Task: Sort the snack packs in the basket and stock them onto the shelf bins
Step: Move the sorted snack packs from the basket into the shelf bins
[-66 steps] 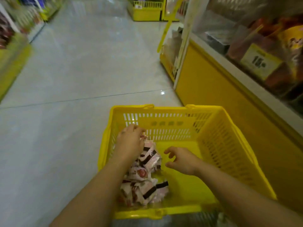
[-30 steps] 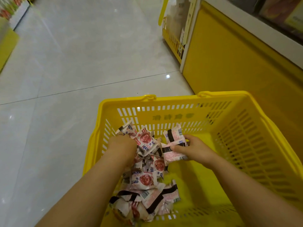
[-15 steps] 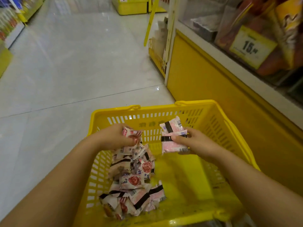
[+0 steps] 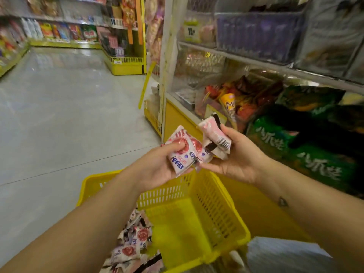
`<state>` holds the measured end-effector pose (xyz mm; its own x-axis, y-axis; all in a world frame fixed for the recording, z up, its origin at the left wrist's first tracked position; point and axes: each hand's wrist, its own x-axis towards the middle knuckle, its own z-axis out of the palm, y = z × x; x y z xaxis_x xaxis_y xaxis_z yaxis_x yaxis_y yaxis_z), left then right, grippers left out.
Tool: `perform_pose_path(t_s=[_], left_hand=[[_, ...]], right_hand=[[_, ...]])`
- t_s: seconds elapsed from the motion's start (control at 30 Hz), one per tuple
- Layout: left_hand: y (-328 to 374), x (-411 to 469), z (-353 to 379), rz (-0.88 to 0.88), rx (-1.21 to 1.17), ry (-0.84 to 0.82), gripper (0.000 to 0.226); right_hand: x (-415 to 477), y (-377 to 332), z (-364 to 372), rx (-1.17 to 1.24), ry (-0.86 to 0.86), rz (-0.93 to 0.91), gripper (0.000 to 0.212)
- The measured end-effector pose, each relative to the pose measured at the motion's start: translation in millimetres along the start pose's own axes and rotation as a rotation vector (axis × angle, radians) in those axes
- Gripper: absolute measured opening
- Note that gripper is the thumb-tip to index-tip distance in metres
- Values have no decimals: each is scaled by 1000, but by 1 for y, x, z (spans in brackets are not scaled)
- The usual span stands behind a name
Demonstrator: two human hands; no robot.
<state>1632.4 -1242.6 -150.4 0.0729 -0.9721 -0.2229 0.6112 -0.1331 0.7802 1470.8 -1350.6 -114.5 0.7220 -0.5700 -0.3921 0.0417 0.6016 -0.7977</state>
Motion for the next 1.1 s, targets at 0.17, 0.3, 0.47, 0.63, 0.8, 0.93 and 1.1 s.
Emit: perform_pose_path(t_s=[0.17, 0.3, 0.47, 0.63, 0.8, 0.93, 1.1], left_hand=[[19, -13, 30, -6, 174, 20, 36], [24, -18, 25, 129, 162, 238, 14], [6, -20, 19, 94, 128, 405, 48], [-20, -7, 55, 195, 63, 186, 63], [-22, 3, 57, 257, 19, 272, 37], [-16, 2, 56, 197, 21, 240, 40], [-9, 1, 51, 215, 61, 334, 37]], right_hand=[[-26, -2, 11, 74, 40, -75, 40], [-31, -5, 15, 274, 84, -158, 39], [-32, -5, 21, 420, 56, -157, 46], [-29, 8, 29, 435, 49, -116, 48], [-34, 4, 16, 175, 68, -61, 42], [-36, 6, 4, -169, 90, -40, 39], [-32, 1, -3, -138, 191, -227, 27]])
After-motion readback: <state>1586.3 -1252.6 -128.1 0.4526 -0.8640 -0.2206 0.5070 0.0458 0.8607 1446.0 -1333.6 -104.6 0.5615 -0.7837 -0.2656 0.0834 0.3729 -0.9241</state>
